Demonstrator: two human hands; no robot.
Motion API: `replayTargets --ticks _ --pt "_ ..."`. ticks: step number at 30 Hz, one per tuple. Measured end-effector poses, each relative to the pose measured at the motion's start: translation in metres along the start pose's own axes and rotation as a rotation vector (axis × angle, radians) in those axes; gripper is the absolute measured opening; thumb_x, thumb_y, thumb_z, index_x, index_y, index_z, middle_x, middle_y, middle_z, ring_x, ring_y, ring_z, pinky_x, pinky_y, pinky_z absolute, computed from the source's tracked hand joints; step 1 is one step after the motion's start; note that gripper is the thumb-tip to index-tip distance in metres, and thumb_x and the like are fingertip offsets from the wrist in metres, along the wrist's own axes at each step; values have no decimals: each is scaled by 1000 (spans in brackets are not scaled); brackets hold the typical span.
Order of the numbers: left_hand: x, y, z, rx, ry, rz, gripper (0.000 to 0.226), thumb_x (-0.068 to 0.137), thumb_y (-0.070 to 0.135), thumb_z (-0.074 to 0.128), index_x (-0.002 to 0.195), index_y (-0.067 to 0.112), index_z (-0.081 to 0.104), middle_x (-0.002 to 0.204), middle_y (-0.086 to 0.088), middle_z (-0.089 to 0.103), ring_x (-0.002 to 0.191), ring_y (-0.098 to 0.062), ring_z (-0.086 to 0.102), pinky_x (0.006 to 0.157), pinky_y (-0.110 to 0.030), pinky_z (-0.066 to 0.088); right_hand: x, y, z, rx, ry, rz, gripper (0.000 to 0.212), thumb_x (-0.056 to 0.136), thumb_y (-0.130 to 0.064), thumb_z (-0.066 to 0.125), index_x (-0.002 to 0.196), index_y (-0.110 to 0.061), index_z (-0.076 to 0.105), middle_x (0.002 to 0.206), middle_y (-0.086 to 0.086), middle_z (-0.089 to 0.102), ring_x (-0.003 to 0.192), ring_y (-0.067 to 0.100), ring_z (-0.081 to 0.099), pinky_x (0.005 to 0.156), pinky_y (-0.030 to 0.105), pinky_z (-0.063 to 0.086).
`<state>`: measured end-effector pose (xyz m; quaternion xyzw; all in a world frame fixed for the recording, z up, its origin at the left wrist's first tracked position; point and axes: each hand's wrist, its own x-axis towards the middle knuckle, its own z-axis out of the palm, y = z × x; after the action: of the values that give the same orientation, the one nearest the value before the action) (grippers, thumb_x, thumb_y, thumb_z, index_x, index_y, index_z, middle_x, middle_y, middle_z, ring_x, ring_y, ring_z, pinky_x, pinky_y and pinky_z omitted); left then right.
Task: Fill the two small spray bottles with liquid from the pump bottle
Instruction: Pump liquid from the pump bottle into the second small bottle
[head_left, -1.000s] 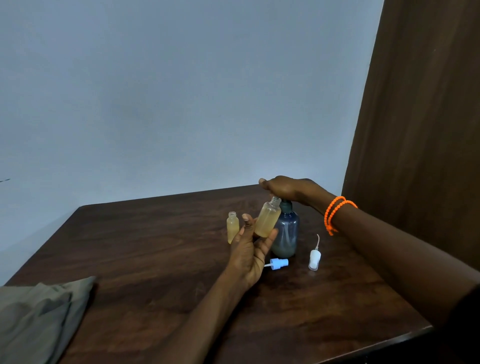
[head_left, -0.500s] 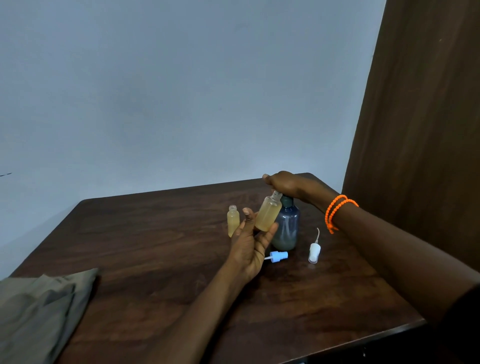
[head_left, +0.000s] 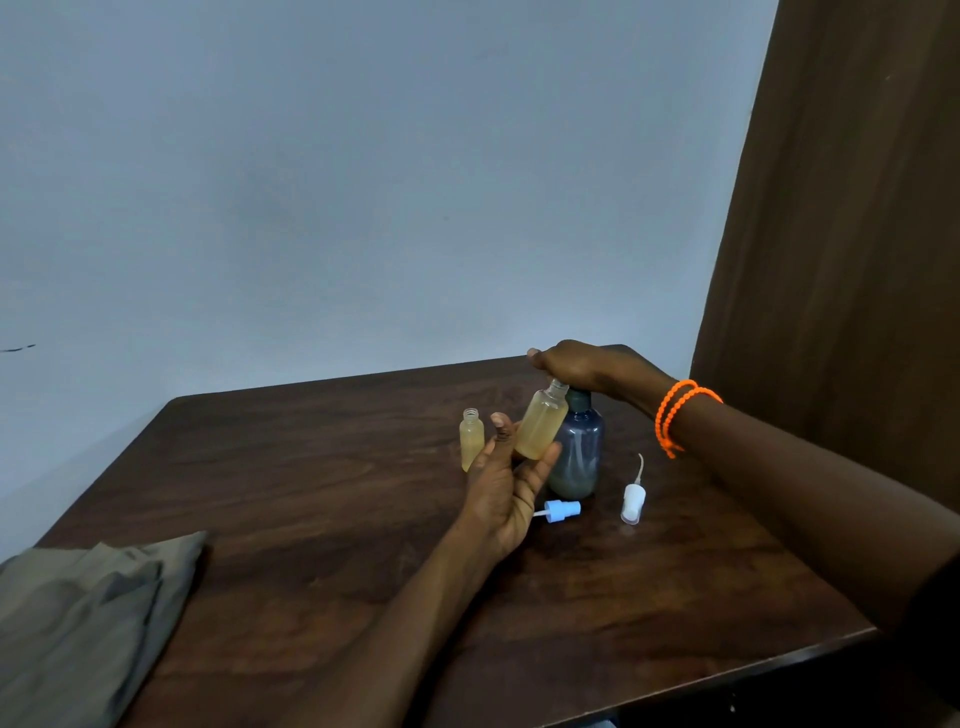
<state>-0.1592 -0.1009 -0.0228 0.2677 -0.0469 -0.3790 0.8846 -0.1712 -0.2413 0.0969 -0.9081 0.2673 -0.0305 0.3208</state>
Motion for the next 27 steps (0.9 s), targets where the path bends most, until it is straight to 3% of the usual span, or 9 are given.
replayTargets --ticks 2,5,8,10,13,16,21,24,27 --pt "0 -1 -1 -5 -1 -5 35 99 30 59 117 0 59 124 -19 69 100 -24 75 76 -38 65 1 -2 -3 13 -12 -3 37 105 -45 36 96 -12 51 98 4 54 91 19 52 89 34 39" --pt "1 0 -1 -16 0 2 37 99 30 59 121 -1 59 123 -18 70 99 -23 75 74 -37 65 5 0 0 30 13 -10 40 104 -46 35 94 -12 53 86 0 50 84 17 50 82 32 39" --pt "1 0 0 -9 1 11 32 98 30 60 116 3 60 128 -18 67 103 -23 73 71 -35 65 5 3 4 27 46 -7 41 103 -44 36 75 -17 48 81 -1 49 72 13 47 67 29 37" --pt "-1 0 0 -9 3 6 32 97 30 60 115 3 59 132 -20 64 107 -26 71 71 -36 65 3 2 4 8 23 -8 41 104 -43 36 82 -13 53 94 3 53 78 16 50 76 31 38" --pt "-2 0 0 -17 9 -1 33 95 28 63 117 4 58 134 -21 63 113 -28 69 73 -37 65 -2 -2 -3 -2 -8 -11 40 105 -44 35 112 -9 53 109 7 50 94 21 50 85 32 37" --pt "0 0 0 -25 3 -1 24 98 25 61 112 6 60 132 -20 65 107 -26 71 72 -37 65 -1 -3 -3 23 6 -13 46 106 -44 33 109 -4 54 107 11 56 85 19 52 80 32 39" --pt "-2 2 3 -11 6 13 38 90 32 65 116 5 58 129 -19 66 113 -27 69 72 -36 65 2 3 3 20 31 -11 55 105 -43 34 132 1 52 136 16 54 110 24 51 93 34 38" --pt "-6 1 4 -5 -5 -2 27 97 29 60 110 5 59 119 -17 68 106 -26 70 74 -37 66 -2 -1 -1 3 17 -9 53 105 -44 35 132 -1 52 139 17 52 108 23 50 93 34 37" --pt "-5 0 5 -3 -2 -1 24 100 28 58 108 5 60 116 -16 70 101 -24 72 75 -37 65 -2 -1 -1 29 23 -15 56 105 -44 35 138 0 48 144 16 49 125 27 49 100 36 37"
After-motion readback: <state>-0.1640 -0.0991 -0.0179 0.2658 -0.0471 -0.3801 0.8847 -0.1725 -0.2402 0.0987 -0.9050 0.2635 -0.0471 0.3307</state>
